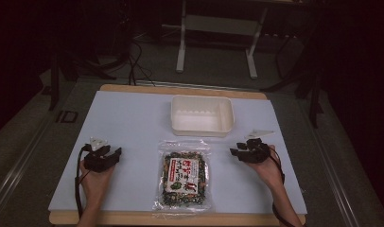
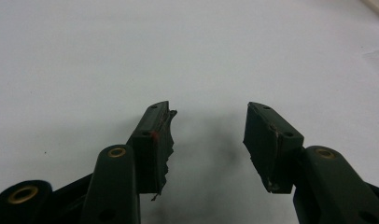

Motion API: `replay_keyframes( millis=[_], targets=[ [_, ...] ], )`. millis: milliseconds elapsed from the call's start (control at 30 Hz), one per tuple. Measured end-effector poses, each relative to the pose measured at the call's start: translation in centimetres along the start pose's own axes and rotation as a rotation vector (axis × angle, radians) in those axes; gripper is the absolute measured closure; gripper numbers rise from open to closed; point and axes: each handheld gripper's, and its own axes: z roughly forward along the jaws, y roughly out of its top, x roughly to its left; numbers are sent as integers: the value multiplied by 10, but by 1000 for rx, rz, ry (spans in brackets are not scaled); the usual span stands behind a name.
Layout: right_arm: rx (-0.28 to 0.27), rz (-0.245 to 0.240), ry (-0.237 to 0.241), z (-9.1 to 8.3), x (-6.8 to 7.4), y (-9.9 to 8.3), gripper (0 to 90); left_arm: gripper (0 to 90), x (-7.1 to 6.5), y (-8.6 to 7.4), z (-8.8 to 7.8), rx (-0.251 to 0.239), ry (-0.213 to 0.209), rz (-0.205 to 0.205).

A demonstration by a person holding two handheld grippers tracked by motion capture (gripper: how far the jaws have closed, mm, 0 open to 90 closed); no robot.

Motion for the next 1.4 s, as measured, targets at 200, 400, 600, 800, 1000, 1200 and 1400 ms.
replay_keyframes(
  millis=[200,400,600,800,1000,1200,1400],
  targets=[
    [5,-42,50,11,8,16,487,504,-3,0,1,12,6,33],
    [14,-56,88,22,15,23,455,503,-6,0,0,14,12,54],
    [16,-62,111,30,19,28,439,504,-6,0,0,12,13,54],
    [24,-65,140,40,24,35,413,504,-6,0,1,14,14,57],
    [38,-62,161,47,26,40,382,504,-6,0,1,16,16,60],
    [51,-79,168,57,30,46,372,504,-7,0,1,18,16,64],
    [54,-77,177,67,35,52,364,504,-7,0,1,20,16,67]
  ],
)
